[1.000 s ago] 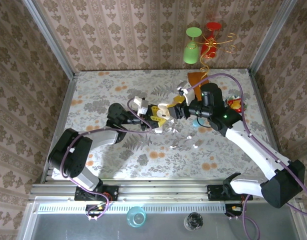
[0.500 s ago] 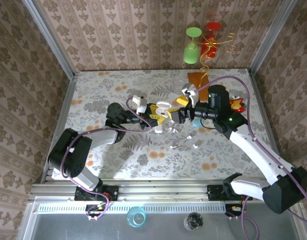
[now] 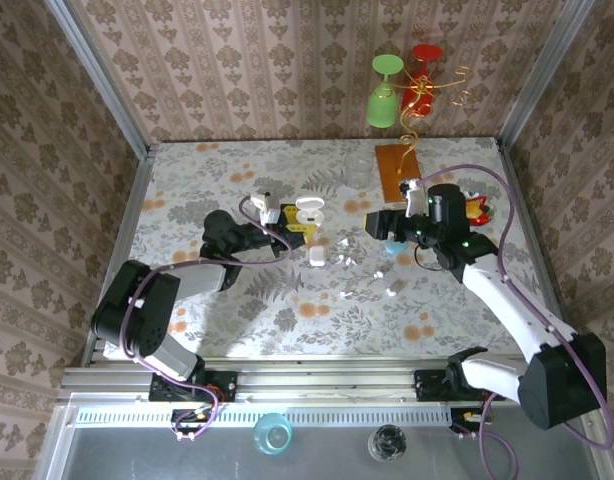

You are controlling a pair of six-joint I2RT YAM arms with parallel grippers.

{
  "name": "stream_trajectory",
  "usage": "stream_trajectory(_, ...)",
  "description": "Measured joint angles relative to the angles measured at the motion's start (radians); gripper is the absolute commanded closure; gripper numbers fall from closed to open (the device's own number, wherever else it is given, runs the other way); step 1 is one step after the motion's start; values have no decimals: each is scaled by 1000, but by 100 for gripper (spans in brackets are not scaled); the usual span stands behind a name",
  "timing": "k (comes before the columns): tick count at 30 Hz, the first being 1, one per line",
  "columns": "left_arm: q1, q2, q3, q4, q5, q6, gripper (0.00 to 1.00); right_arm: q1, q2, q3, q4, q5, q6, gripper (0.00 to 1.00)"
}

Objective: Insert the wireless bluetooth earbuds into the charging case

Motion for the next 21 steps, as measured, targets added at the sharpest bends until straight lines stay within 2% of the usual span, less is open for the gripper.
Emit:
stream_trajectory(8,0,-18,-29,0,-87,12,66,-14,141,-23,-143,51,49,29)
stream_trajectory(14,0,-29,-33,0,-108,23,67,-33,240,-24,-208,56,95,31)
stream_trajectory(21,0,-31,-37,0,-119,27,67,-33,237,-87,-266,89,149,33)
